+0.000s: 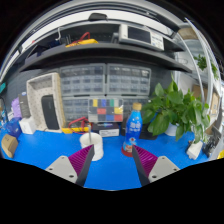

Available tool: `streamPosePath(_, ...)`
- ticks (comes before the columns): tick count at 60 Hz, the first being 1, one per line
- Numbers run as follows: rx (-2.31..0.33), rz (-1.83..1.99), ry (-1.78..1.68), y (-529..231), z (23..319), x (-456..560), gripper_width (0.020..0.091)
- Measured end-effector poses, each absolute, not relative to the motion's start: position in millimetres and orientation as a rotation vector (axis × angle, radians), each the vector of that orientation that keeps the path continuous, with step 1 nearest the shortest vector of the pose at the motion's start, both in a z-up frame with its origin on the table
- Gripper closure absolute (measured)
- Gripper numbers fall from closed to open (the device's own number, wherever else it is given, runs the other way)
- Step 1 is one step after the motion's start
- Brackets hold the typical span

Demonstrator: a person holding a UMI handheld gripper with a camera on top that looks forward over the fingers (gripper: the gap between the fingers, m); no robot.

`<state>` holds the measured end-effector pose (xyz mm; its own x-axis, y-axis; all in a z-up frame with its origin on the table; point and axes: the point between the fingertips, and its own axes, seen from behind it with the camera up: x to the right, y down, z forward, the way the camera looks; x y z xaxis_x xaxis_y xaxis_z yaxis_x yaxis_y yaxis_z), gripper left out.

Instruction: Pour water

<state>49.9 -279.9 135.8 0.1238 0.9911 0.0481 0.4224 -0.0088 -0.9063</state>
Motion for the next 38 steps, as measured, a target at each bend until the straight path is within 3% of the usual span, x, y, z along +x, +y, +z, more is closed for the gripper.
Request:
streamPosePath(17,-1.473,1.002,-1.454,-375,217,77,0.0327)
streamPosePath(28,-1.436,1.040,-1.464,-410,238,89,0.0325)
streamPosePath(38,-1.444,1.040,-1.468,-424,238,100,0.0326)
